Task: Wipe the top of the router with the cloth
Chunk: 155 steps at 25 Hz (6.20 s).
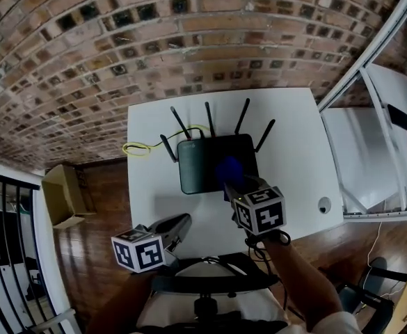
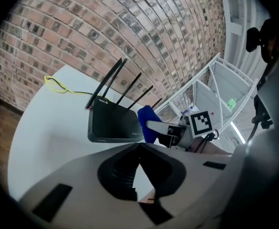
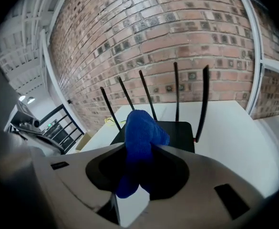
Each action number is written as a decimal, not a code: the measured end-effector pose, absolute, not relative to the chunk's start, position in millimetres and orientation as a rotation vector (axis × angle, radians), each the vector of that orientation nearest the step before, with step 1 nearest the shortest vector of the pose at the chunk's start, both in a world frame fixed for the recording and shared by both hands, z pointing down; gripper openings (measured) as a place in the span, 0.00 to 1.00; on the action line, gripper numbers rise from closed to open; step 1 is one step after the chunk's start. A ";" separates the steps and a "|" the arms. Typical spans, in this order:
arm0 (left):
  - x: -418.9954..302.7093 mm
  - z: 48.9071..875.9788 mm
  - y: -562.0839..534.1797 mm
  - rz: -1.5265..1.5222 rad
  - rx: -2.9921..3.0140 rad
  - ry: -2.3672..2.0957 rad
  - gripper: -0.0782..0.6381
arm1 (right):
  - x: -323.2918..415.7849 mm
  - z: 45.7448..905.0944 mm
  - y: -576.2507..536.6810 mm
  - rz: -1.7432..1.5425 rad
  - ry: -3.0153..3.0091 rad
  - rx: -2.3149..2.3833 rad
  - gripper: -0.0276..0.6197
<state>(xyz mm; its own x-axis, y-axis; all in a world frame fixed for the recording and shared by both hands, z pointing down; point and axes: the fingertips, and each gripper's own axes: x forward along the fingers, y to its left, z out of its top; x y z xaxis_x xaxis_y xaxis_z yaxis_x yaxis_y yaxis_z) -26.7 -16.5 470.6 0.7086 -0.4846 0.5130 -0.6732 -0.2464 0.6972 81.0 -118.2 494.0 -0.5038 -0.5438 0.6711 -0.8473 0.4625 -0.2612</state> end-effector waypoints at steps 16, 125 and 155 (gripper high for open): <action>-91.8 458.2 -15.6 0.169 1.877 -0.982 0.15 | -52.6 524.1 -183.9 0.763 -2.158 0.995 0.25; -53.9 457.7 -32.6 0.207 1.904 -0.950 0.15 | 135.5 563.1 -179.3 0.854 -1.904 1.274 0.25; -97.6 464.8 -15.1 0.170 1.868 -1.013 0.15 | -39.8 513.0 -105.1 0.657 -2.269 0.944 0.25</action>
